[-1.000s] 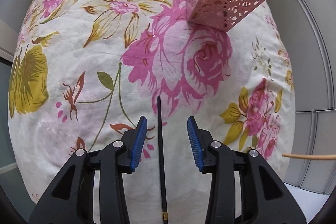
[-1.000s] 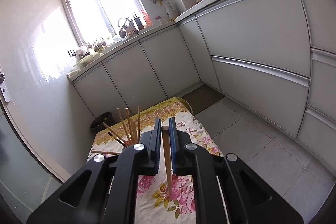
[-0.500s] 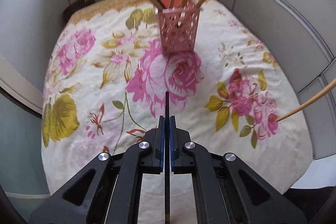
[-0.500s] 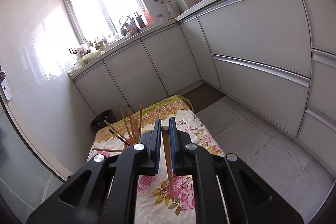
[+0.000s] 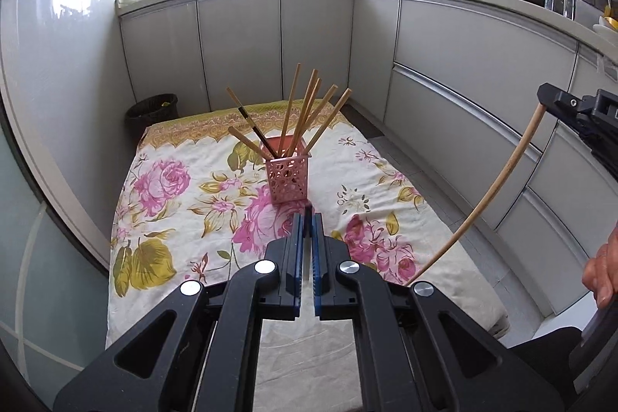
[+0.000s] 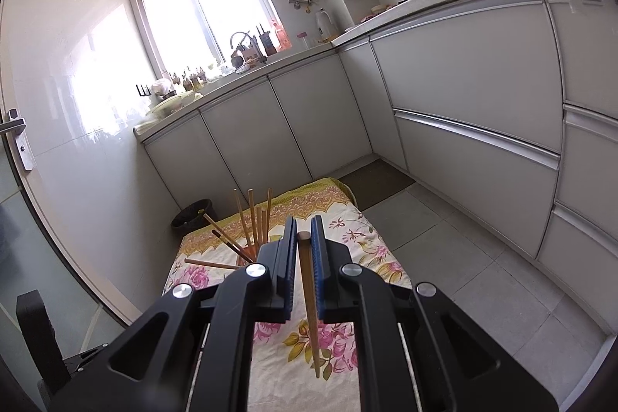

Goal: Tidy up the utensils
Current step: 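Lower the black brush into the pink holder with the left tool and open it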

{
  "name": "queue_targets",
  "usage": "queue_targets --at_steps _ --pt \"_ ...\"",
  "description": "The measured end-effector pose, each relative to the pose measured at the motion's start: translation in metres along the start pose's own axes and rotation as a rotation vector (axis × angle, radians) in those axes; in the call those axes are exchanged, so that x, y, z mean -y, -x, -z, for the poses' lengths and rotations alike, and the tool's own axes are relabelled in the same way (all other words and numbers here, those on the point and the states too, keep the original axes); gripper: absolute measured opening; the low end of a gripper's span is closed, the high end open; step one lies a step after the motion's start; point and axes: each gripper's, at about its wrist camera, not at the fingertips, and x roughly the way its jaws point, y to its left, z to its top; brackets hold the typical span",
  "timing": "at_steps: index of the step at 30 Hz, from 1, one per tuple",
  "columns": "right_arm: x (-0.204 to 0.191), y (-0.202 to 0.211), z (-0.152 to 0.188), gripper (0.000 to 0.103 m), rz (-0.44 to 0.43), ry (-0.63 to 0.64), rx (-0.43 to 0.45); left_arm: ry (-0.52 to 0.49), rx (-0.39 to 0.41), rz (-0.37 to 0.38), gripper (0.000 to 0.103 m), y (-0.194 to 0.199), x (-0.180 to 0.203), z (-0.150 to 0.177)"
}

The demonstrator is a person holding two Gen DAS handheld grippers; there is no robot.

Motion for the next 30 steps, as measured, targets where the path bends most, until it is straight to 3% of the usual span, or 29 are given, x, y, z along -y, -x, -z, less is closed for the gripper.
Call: queue_targets --at_steps 16,21,30 --pt "-0.003 0.0 -0.001 0.008 -0.009 0.002 -0.019 0.084 0.03 0.041 0.003 0.006 -0.023 -0.018" --pt "0.004 -0.007 0.001 0.008 0.004 -0.017 -0.033 0.142 0.069 0.089 0.003 -0.005 -0.035 -0.059" --pt "0.017 -0.019 -0.002 0.008 0.035 -0.034 -0.034 0.169 0.245 0.008 0.003 -0.039 -0.04 -0.142"
